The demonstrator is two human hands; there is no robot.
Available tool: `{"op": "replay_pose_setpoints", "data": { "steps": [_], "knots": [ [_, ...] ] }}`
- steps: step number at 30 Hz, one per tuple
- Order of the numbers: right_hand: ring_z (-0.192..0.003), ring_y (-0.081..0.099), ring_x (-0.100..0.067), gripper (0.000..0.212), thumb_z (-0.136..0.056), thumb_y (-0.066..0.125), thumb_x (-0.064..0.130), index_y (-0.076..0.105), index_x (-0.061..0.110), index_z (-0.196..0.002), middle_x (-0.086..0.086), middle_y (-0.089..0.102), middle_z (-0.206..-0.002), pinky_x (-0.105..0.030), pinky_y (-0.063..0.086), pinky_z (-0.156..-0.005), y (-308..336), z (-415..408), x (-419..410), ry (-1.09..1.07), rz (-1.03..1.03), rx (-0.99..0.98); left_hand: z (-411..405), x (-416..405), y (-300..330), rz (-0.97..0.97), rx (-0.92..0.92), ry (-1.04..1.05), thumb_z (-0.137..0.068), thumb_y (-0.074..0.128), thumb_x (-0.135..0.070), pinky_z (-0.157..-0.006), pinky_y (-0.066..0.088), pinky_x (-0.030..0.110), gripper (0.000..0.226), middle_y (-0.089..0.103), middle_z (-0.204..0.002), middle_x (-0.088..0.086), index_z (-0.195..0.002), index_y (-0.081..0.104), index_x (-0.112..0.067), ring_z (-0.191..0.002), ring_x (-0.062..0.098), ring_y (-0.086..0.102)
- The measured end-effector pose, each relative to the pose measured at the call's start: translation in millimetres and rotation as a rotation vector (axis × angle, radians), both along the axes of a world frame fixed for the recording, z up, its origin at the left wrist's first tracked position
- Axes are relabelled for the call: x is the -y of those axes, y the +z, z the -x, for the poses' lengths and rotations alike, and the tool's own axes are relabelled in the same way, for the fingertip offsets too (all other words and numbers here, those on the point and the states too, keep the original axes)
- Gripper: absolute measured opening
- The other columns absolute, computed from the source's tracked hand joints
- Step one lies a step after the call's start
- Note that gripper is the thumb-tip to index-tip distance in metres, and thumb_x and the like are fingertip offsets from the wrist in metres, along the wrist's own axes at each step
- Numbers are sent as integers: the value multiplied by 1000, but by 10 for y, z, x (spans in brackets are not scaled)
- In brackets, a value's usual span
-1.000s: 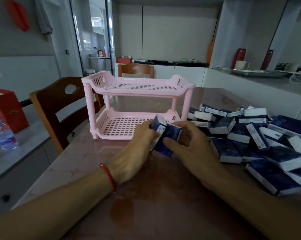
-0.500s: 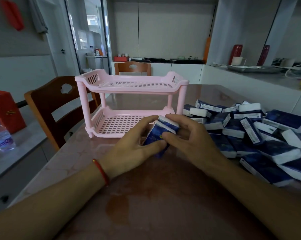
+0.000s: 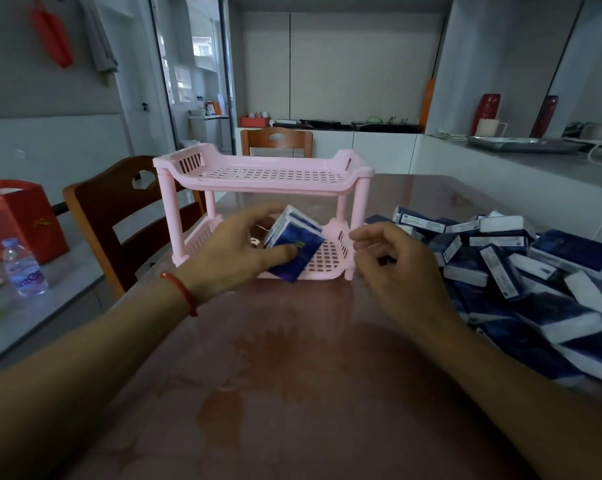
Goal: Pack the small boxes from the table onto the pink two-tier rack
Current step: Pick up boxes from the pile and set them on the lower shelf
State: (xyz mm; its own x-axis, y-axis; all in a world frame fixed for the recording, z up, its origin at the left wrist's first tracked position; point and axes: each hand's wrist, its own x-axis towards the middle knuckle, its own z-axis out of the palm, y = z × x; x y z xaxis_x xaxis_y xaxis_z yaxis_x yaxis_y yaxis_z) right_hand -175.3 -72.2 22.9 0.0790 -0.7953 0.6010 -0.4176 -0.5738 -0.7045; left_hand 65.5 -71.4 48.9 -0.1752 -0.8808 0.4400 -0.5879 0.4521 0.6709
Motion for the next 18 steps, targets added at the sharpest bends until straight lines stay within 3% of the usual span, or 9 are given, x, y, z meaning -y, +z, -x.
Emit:
{"op": "replay_pose_setpoints", "data": {
  "steps": [5,7,13,18],
  "knots": [
    [-77,66,7,11,-93,64,9,66,19,-97,8,70,-96,-8,50,-56,-14,36,67,-108,14,6,81,537,167,40,447,75,-83,75,-25,-97,52,35,58,62,-130,6,-137,56,-23,-111,22,60],
    [-75,64,8,13,-92,65,7,67,19,-96,10,69,-94,-6,48,-57,-29,30,72,-100,12,-19,159,766,151,-18,520,68,-84,73,-20,-95,46,29,59,62,-132,10,-140,53,-20,-114,25,59],
    [-73,61,7,15,-88,68,4,68,16,-96,14,65,-88,-5,47,-61,-71,39,116,-84,-2,-59,322,1226,103,-175,528,18,-88,71,-19,-115,37,40,69,47,-150,9,-150,40,-22,-136,28,47],
    [-74,61,7,16,-87,69,4,68,16,-97,15,64,-88,-6,48,-63,-87,25,142,-74,-8,-70,247,1280,-25,-236,350,-15,-85,77,-23,-114,40,39,81,45,-150,7,-153,33,-26,-134,25,49]
  ]
}}
